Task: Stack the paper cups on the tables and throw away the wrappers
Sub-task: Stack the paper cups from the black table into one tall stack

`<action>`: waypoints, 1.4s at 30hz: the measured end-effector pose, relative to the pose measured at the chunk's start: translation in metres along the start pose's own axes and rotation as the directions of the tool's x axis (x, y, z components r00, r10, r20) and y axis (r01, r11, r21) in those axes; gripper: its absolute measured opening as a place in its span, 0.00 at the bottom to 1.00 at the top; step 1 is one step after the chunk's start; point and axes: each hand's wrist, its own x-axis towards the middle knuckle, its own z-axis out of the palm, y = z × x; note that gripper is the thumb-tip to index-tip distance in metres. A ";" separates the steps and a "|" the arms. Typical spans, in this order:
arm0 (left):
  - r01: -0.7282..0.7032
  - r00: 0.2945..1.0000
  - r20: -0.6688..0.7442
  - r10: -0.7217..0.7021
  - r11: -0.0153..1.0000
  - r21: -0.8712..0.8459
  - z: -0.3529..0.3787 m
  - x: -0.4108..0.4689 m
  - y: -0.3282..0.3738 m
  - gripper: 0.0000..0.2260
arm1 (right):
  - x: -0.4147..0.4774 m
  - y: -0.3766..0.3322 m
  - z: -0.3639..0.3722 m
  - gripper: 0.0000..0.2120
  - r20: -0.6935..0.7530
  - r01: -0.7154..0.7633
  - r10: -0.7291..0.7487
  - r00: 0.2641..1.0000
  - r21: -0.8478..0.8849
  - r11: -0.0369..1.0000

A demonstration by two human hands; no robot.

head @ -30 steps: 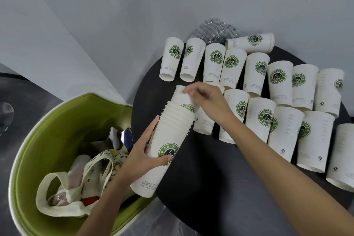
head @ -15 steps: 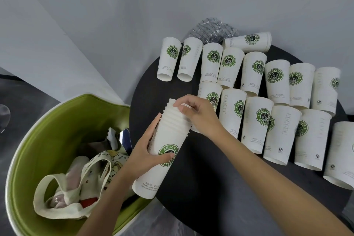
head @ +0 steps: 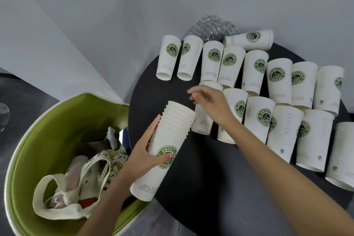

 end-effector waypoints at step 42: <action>0.047 0.999 0.000 -0.047 0.998 0.038 -0.003 0.021 -0.002 0.44 | 0.061 0.033 -0.055 0.11 -0.045 -0.035 0.021 0.999 -0.334 0.942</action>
